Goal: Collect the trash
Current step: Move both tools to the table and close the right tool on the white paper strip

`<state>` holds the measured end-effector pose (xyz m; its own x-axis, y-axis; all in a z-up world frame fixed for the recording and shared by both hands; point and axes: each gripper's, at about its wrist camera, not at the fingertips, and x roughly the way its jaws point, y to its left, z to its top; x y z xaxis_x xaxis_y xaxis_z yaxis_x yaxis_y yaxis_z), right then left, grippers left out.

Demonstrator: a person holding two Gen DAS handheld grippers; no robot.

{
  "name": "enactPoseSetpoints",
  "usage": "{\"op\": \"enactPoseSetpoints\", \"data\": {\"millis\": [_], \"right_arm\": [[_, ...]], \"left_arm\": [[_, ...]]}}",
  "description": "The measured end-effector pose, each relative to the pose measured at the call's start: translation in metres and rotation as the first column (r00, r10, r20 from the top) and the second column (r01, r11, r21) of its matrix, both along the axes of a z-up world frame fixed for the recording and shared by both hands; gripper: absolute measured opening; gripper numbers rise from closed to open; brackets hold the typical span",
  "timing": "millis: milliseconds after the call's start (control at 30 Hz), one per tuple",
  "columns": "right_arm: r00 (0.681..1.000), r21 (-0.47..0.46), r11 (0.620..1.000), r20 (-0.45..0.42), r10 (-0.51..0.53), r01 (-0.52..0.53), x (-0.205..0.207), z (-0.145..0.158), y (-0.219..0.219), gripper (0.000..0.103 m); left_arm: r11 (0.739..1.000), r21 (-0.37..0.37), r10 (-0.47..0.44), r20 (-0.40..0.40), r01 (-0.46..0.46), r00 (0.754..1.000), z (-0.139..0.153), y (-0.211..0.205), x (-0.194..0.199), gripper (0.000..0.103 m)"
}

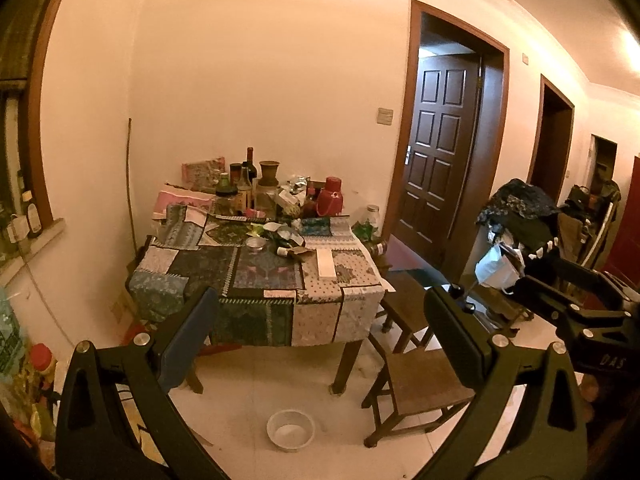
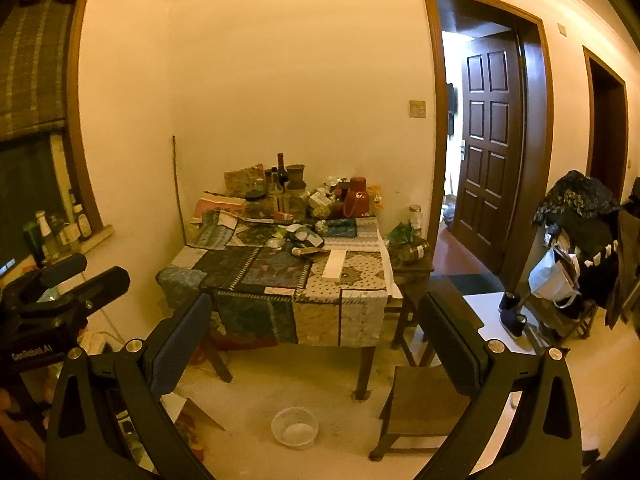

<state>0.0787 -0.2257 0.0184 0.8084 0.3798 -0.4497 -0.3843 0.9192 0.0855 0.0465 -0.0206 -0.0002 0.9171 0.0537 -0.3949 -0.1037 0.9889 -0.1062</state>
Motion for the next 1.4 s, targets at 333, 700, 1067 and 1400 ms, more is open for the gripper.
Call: {"op": "enactPoseSetpoints", "data": {"millis": [333,700,1067,1400], "right_arm": [[0.996,-0.001,0.998,-0.061,-0.063,0.063,0.078,-0.020,0.022,0.103],[0.969,-0.050,0.986,-0.184,-0.167,0.161,0.178,-0.037,0.093,0.103],[0.924,-0.136,0.970,-0.303,-0.234,0.201,0.263,-0.077,0.140,0.103],[0.862,-0.177,0.977,-0.470,-0.191,0.120,0.354,-0.142,0.148,0.102]], "left_arm": [[1.000,-0.018,0.000,-0.058,-0.001,0.998,-0.002,0.032,0.110,0.103],[0.995,-0.070,-0.082,-0.131,0.073,0.988,-0.005,0.126,0.259,0.103],[0.991,-0.067,-0.132,-0.228,0.120,0.965,-0.041,0.171,0.373,0.103],[0.996,-0.045,-0.093,-0.334,0.083,0.938,-0.086,0.159,0.454,0.103]]}}
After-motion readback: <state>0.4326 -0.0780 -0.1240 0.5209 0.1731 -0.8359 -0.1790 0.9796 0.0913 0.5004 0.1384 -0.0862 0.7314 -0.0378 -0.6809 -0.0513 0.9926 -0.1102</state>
